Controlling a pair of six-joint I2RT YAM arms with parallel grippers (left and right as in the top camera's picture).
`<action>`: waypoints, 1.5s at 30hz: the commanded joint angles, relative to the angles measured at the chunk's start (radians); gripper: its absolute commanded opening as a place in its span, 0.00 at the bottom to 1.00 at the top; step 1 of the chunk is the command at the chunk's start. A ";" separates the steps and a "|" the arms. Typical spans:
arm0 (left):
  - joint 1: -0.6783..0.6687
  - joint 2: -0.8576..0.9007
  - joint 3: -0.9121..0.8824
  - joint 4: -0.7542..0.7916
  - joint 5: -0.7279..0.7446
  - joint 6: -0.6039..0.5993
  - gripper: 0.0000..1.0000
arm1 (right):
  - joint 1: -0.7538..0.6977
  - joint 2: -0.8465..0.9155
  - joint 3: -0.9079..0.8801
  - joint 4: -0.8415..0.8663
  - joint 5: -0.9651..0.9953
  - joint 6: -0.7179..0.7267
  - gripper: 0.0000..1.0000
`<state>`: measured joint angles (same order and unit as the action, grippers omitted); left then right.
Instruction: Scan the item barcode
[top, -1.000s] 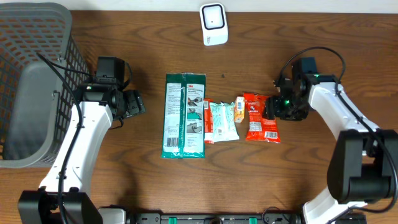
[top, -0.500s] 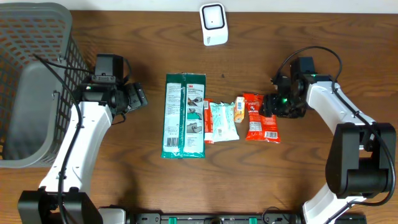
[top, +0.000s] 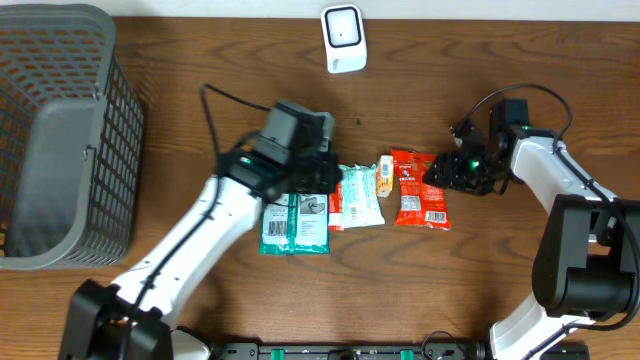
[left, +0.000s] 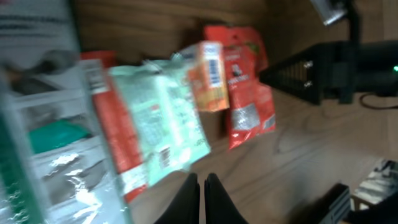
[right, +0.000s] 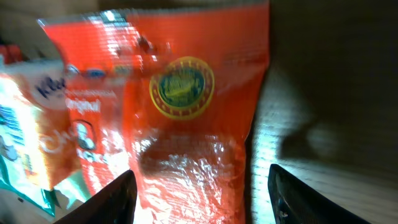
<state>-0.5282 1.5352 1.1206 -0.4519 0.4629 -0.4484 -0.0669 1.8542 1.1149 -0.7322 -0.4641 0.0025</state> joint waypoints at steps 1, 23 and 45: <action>-0.128 0.059 -0.008 0.113 -0.120 -0.116 0.07 | 0.006 0.010 -0.028 0.014 -0.027 -0.015 0.63; -0.309 0.352 -0.008 0.431 -0.169 -0.177 0.07 | 0.009 0.010 -0.083 -0.138 -0.103 -0.015 0.55; -0.308 0.466 -0.008 0.453 -0.251 -0.103 0.07 | -0.105 0.009 -0.098 0.070 -0.230 -0.011 0.68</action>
<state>-0.8352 1.9667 1.1175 0.0048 0.2619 -0.5678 -0.1661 1.8545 1.0309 -0.6754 -0.6472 -0.0048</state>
